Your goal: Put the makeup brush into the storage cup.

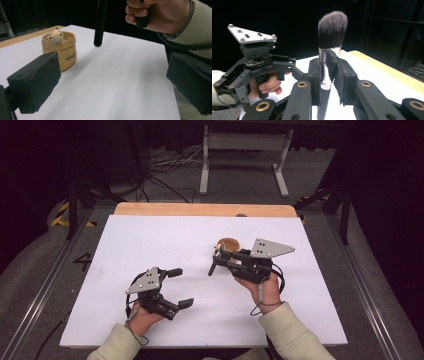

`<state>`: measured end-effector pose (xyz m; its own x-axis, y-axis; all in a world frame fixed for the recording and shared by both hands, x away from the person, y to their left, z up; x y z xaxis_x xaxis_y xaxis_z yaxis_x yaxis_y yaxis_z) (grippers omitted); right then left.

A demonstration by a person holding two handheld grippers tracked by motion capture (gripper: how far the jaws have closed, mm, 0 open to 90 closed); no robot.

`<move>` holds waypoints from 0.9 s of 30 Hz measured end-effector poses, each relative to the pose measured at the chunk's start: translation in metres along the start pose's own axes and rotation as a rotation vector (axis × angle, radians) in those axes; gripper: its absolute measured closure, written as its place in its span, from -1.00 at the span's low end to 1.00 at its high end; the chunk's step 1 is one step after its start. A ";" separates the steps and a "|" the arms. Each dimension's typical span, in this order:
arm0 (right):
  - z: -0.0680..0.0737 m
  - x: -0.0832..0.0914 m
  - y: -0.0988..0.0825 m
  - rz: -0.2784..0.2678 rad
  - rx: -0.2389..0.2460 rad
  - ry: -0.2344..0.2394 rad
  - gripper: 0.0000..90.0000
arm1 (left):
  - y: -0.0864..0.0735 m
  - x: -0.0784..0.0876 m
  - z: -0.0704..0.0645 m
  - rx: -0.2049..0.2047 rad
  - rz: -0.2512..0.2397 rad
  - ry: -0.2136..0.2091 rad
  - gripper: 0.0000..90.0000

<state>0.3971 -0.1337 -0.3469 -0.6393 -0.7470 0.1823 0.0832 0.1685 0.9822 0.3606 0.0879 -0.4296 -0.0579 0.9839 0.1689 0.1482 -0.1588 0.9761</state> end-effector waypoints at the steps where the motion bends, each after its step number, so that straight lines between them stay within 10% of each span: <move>1: -0.003 0.000 0.001 0.001 0.000 -0.009 0.68 | 0.000 0.000 0.000 0.000 0.000 0.000 -1.00; 27: -0.058 -0.014 0.015 0.005 -0.031 -0.198 0.68 | -0.007 0.038 0.006 -0.002 0.002 0.092 -1.00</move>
<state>0.4514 -0.1580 -0.3323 -0.7763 -0.6049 0.1773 0.1079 0.1496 0.9828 0.3631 0.1263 -0.4305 -0.1485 0.9719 0.1827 0.1466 -0.1611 0.9760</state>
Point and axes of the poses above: each handheld gripper's, and its own axes: x roughly backward along the jaws, y roughly out of its top, z roughly to its left, the point moved 5 cm from there along -x, roughly forward along the jaws, and after that the axes turned 15 degrees about -y, right-handed, at the moved point
